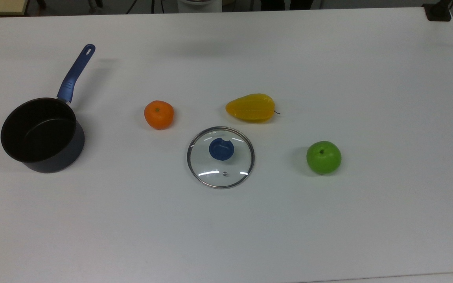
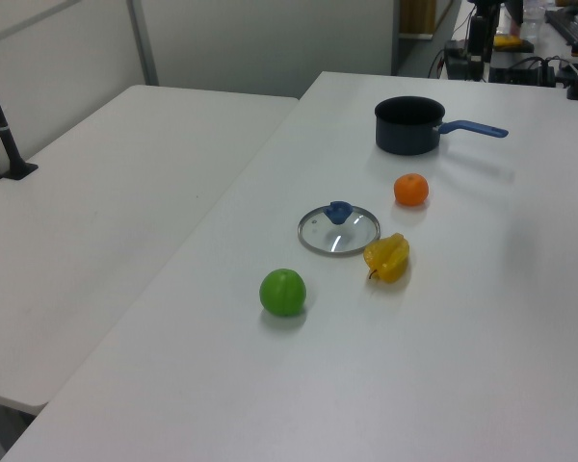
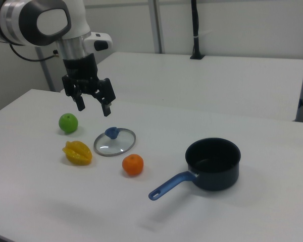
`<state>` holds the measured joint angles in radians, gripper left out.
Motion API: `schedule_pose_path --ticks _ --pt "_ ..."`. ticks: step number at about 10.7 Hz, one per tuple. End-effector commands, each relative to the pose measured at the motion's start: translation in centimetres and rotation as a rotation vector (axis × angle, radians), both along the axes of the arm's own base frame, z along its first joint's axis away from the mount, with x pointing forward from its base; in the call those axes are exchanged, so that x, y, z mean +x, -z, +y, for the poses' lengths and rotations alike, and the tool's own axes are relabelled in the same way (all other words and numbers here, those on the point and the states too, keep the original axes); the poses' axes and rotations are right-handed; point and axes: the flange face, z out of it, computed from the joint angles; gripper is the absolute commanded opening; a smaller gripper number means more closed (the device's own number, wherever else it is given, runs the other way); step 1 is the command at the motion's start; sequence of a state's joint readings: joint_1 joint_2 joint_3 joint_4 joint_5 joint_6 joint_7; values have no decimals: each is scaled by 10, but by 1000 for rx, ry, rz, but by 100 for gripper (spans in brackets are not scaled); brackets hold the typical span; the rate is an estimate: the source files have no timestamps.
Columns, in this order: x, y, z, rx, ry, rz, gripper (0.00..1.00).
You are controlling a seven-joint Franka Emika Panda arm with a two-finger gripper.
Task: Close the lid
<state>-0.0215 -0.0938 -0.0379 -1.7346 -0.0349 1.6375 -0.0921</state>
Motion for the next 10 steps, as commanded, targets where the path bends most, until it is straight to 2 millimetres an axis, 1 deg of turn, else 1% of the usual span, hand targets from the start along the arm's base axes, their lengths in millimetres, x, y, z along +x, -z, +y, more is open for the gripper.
schedule_pose_path --ticks 1,5,7,8,10 --pt "-5 -1 -1 9 -13 -6 100" --pt "-2 -2 0 11 -18 -26 100" --pt "3 2 4 14 -24 -40 100" --pt "12 11 6 18 -21 -44 100" --pt "31 23 18 18 -24 -101 100"
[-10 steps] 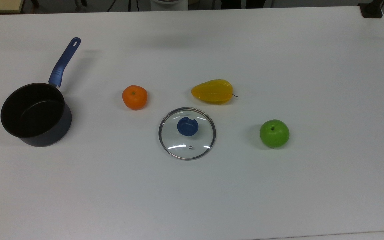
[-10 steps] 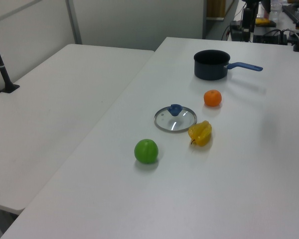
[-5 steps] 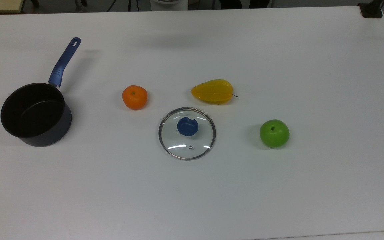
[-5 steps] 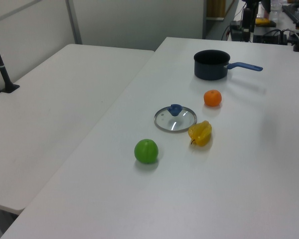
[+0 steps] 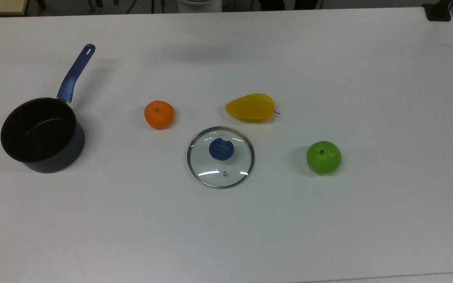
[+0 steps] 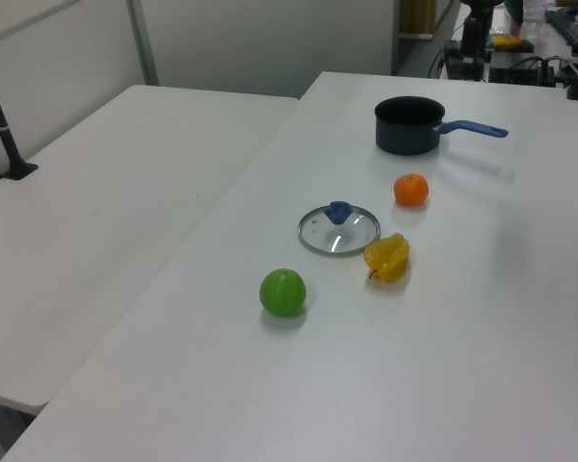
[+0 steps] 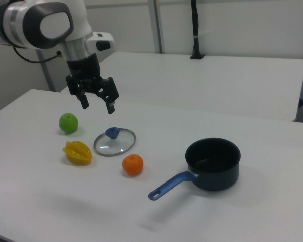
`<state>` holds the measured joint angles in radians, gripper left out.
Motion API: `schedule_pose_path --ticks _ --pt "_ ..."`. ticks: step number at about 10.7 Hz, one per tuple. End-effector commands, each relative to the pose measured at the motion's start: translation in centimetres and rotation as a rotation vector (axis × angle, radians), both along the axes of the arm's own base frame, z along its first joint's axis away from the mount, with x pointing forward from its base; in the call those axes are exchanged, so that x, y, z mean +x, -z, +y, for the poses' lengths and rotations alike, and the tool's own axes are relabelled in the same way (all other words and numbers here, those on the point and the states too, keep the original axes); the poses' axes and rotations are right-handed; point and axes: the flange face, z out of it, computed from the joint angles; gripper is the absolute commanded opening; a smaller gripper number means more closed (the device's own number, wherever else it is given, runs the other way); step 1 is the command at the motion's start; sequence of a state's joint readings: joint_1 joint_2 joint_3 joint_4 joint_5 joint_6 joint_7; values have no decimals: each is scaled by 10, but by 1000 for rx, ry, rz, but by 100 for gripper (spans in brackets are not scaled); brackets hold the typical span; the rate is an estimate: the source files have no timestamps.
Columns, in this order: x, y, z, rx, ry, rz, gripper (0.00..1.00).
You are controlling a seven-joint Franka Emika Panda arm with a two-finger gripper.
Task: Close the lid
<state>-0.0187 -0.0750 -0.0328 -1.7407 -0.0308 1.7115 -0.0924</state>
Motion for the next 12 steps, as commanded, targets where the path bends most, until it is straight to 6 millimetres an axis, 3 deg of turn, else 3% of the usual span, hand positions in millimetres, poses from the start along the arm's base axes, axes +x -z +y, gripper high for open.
schedule_pose_path --ticks 1,3,6,9,12 --pt "26 24 28 19 -31 -61 100" --pt "44 46 55 25 -14 -83 100" --pt "68 99 102 46 53 -125 100" --pt "92 148 124 68 66 -217 100" --pt "109 201 160 73 50 -252 100"
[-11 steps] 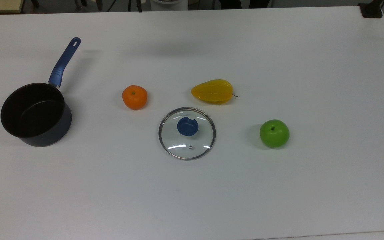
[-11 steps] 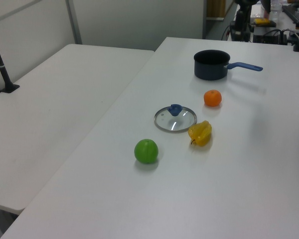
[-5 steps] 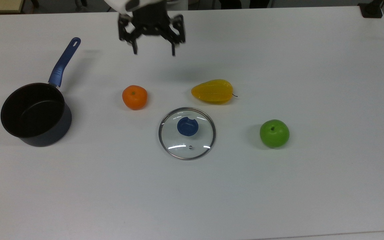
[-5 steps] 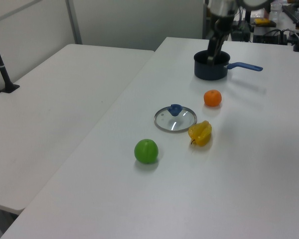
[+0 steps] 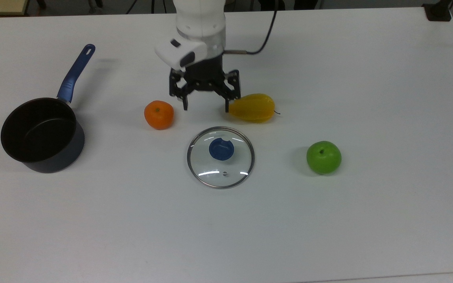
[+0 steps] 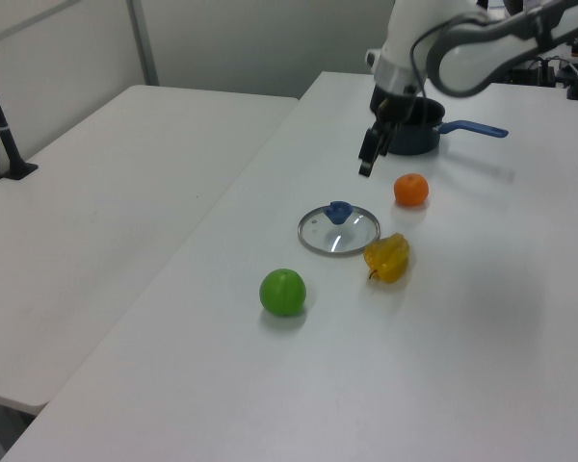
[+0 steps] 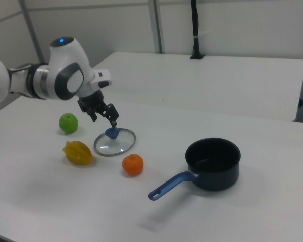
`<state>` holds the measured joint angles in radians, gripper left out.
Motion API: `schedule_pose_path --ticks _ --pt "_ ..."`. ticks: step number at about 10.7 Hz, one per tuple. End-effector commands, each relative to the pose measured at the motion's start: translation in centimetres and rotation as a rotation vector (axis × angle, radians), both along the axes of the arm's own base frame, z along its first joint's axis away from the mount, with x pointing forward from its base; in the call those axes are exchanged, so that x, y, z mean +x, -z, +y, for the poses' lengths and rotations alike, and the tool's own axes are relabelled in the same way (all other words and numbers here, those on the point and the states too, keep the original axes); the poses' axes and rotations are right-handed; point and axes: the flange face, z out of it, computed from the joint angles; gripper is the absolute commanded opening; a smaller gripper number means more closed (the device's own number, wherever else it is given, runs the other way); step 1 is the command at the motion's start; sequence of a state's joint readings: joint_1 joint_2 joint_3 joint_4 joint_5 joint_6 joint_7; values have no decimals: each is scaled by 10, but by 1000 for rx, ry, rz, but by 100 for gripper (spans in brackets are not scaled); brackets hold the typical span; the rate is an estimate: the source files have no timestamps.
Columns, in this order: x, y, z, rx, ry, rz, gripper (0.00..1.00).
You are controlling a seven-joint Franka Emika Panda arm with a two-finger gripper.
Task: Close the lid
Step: 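Move the open gripper down over the blue knob of the glass lid, then close the gripper on the blue knob of the glass lid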
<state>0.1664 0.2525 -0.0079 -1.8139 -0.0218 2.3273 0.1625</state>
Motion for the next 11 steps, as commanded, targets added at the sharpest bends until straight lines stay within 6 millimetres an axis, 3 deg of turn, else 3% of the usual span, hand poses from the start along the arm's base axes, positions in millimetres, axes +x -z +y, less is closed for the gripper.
schedule_pose_path --ticks 1,2,7,11 --pt "13 47 34 9 25 -51 100" --pt "15 61 36 -13 17 -56 100" --pt "30 88 33 -21 26 -118 100" --pt "41 93 40 -5 68 -134 100"
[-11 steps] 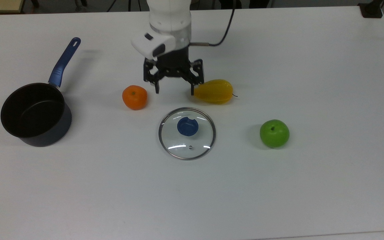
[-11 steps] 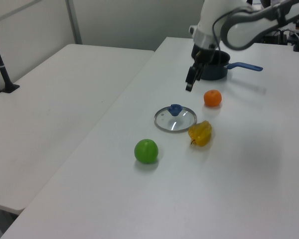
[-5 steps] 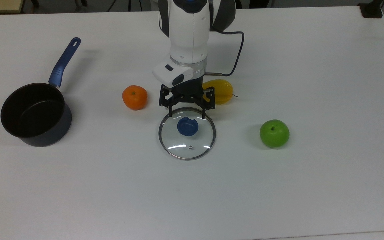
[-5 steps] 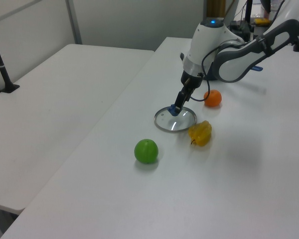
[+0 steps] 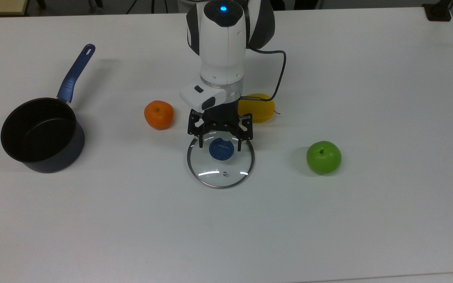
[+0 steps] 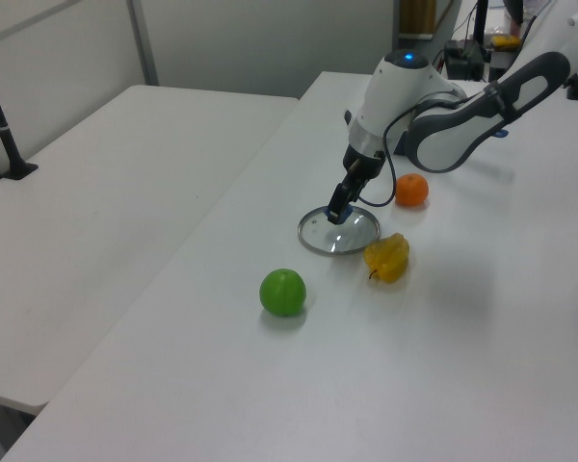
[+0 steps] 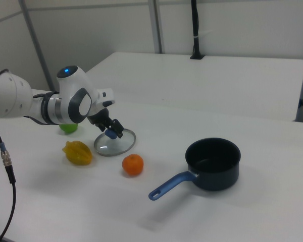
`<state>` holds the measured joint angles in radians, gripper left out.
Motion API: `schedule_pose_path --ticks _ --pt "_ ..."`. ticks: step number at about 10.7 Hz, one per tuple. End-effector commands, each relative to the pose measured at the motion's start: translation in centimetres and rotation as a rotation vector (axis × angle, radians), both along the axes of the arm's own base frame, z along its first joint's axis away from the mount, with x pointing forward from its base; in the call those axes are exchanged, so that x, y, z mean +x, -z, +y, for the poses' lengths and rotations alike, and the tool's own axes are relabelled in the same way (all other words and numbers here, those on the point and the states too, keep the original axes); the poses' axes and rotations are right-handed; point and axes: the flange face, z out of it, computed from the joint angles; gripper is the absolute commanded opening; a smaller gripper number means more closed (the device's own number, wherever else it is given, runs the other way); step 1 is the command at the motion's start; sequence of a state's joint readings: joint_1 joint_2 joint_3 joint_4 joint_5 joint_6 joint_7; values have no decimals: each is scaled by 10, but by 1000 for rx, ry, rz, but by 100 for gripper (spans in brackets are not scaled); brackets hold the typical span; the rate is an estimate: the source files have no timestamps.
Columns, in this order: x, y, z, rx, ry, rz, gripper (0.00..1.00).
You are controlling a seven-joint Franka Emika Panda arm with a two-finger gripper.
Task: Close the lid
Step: 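Close the gripper on the blue knob of the glass lid, then lift the glass lid and carry it toward the black saucepan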
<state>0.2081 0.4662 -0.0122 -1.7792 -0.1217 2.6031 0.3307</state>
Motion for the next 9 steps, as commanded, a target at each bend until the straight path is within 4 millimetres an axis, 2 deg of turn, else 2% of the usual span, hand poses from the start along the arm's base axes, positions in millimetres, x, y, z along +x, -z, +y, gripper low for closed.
schedule_pose_path --ticks 1,3,4,5,7,8,9 --pt "8 -2 6 -3 15 -30 93" --pt "8 -2 6 -21 1 -32 73" --pt "7 -1 8 -25 -5 -31 70" --pt "7 -1 8 -27 -7 -30 62" --pt "7 0 7 -32 -7 -23 58" --pt "6 -3 6 -36 -6 -18 51" --pt "5 -11 3 -43 0 -9 49"
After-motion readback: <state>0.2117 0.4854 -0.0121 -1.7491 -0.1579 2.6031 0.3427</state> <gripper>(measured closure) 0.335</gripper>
